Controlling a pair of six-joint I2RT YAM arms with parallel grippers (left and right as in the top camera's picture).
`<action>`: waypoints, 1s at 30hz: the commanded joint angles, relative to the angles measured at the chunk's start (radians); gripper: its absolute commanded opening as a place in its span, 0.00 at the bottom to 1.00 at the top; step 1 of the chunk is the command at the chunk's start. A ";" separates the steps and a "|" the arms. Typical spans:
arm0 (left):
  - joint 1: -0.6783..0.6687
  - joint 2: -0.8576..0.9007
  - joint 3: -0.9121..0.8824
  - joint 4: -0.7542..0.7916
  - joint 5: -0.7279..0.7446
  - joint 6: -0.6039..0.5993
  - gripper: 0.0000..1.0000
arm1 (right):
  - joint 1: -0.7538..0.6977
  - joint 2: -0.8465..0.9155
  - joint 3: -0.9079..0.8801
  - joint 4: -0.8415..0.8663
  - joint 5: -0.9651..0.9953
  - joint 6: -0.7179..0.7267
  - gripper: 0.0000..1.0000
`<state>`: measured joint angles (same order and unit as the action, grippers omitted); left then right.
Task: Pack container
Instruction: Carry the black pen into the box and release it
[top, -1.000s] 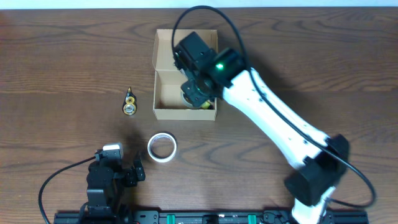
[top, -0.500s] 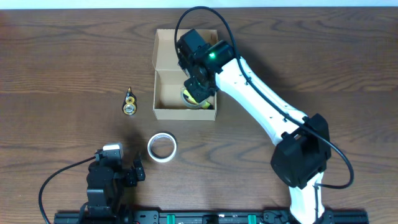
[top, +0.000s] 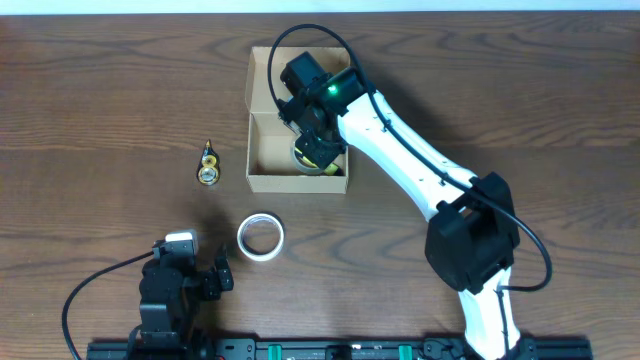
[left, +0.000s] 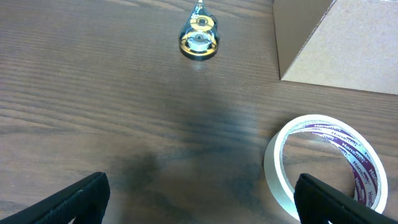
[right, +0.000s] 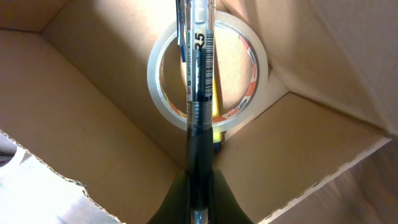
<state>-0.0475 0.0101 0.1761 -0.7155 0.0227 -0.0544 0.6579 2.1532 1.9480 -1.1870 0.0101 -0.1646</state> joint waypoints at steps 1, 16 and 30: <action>0.004 -0.006 -0.016 -0.006 -0.006 0.006 0.95 | -0.007 0.010 0.011 0.007 -0.023 -0.061 0.01; 0.004 -0.006 -0.016 -0.006 -0.006 0.006 0.95 | -0.006 0.094 -0.001 0.024 -0.044 -0.084 0.15; 0.004 -0.006 -0.016 -0.006 -0.006 0.006 0.95 | -0.006 0.093 0.002 0.100 -0.036 -0.096 0.55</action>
<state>-0.0475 0.0101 0.1761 -0.7155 0.0227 -0.0544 0.6575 2.2429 1.9469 -1.0912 -0.0269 -0.2543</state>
